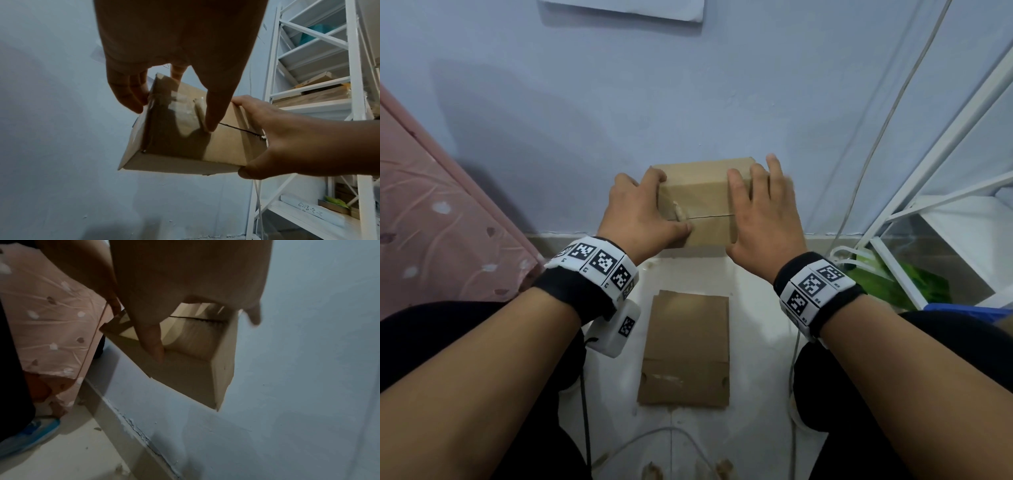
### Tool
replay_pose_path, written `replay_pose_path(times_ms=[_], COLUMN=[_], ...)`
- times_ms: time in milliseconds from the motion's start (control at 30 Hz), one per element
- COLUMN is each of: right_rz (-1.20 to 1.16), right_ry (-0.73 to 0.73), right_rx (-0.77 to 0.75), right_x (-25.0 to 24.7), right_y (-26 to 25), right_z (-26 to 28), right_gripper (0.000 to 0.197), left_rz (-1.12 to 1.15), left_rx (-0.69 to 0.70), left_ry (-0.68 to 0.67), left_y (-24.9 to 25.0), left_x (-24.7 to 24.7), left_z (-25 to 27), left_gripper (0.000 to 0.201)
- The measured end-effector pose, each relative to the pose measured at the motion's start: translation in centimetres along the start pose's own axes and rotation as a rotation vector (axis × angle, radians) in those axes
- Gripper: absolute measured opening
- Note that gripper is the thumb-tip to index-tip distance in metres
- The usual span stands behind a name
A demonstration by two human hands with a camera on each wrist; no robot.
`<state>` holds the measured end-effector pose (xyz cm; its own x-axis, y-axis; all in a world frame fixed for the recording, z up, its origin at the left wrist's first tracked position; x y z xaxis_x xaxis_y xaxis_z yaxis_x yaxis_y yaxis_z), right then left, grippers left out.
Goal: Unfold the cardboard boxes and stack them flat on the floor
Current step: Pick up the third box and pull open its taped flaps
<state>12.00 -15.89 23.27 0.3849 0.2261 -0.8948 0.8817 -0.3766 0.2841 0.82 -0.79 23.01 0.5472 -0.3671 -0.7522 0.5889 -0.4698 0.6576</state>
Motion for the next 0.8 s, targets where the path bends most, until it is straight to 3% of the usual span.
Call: replay_pose_path(times_ms=[100,267,400,800], right_rz=[0.093,0.052,0.028,-0.011], right_ry=[-0.008,-0.050,-0.038,-0.092], right_rx=[-0.051,-0.092,-0.115,-0.099], right_x=[0.1,0.6,0.5,0.8], right_y=[-0.7,-1.8,-2.1,-2.2], right_z=[-0.1,-0.2,-0.3,-0.1], right_gripper=[0.098,0.096,0.092,0.093], left_rz=[0.026,0.000,0.022,-0.028], left_rx=[0.026,-0.031,-0.037,-0.054], left_ry=[0.006,-0.094,-0.131,-0.265], left_y=[0.6,0.2,0.1,0.1], left_x=[-0.1,1.2,1.3,1.8], left_z=[0.4,0.5,0.3,0.6], left_gripper=[0.080,0.105,0.093,0.092])
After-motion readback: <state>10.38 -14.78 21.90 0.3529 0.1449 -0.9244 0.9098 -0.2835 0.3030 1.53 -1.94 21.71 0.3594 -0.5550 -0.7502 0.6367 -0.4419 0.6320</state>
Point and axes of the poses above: each hand's wrist, its own z-axis away from the middle knuckle, its own x-axis out of the palm, y = z × x, the point moved 7 cm from there along -z, towards the middle knuckle, and after that the axes turned 15 degrees about -x, right-handed, at the moved point
